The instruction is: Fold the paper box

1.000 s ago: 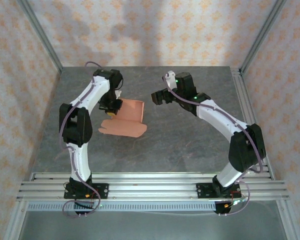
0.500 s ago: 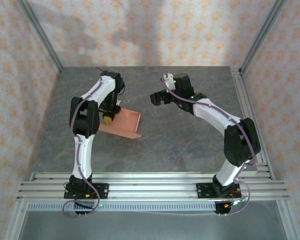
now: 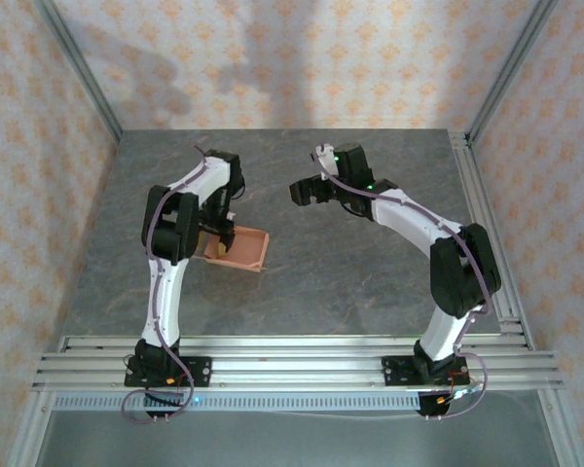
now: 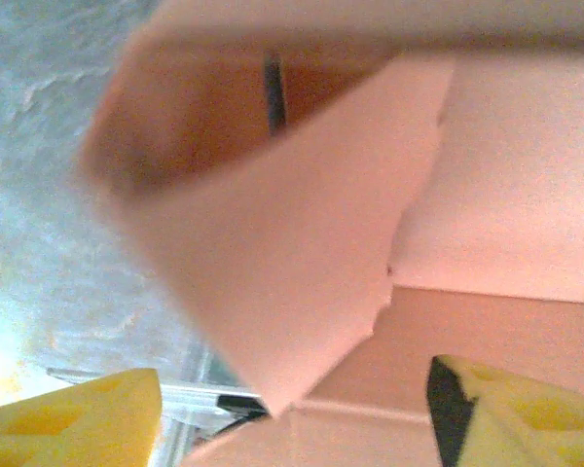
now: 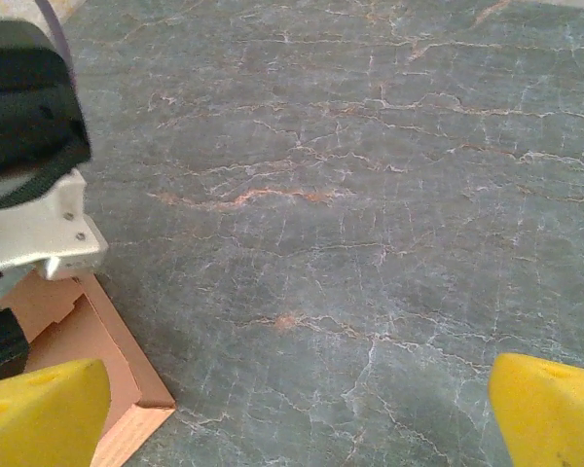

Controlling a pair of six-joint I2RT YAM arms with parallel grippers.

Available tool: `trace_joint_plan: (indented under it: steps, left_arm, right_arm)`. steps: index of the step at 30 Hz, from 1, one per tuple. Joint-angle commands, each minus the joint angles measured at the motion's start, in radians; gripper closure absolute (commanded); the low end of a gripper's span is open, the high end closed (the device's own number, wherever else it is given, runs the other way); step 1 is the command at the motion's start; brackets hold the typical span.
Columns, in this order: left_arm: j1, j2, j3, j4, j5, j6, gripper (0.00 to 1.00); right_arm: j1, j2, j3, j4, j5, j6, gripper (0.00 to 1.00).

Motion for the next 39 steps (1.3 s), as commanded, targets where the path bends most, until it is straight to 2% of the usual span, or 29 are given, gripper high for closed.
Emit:
trace_joint_plan:
  steps: [1, 6, 12, 21, 28, 33, 39]
  left_arm:
    - [-0.013, -0.138, -0.005, -0.047, -0.053, -0.007, 0.17]
    - [-0.014, -0.301, -0.047, 0.023, -0.124, -0.054, 0.00]
    - [0.011, -0.562, -0.179, 0.211, -0.260, -0.168, 0.00]
    - [0.037, -0.998, -0.412, 0.333, -0.431, -0.239, 0.00]
    - [0.072, -1.254, -0.576, 0.360, -0.396, -0.355, 0.00]
    - [0.073, -1.451, -0.741, 0.460, -0.409, -0.448, 0.00]
    - [0.074, -1.477, -0.765, 0.439, -0.409, -0.452, 0.00]
  right_arm:
    - [0.008, 0.001, 0.039, -0.040, -0.015, -0.011, 0.00]
    - [0.051, 0.021, 0.082, -0.093, 0.003, -0.049, 0.00]
    - [0.126, 0.070, 0.131, -0.113, 0.044, -0.097, 0.00]
    - [0.227, 0.245, 0.335, -0.212, 0.173, -0.249, 0.00]
    - [0.286, 0.401, 0.484, -0.248, 0.200, -0.305, 0.00]
    - [0.313, 0.504, 0.603, -0.322, 0.171, -0.315, 0.00]
    - [0.328, 0.627, 0.724, -0.418, 0.133, -0.333, 0.00]
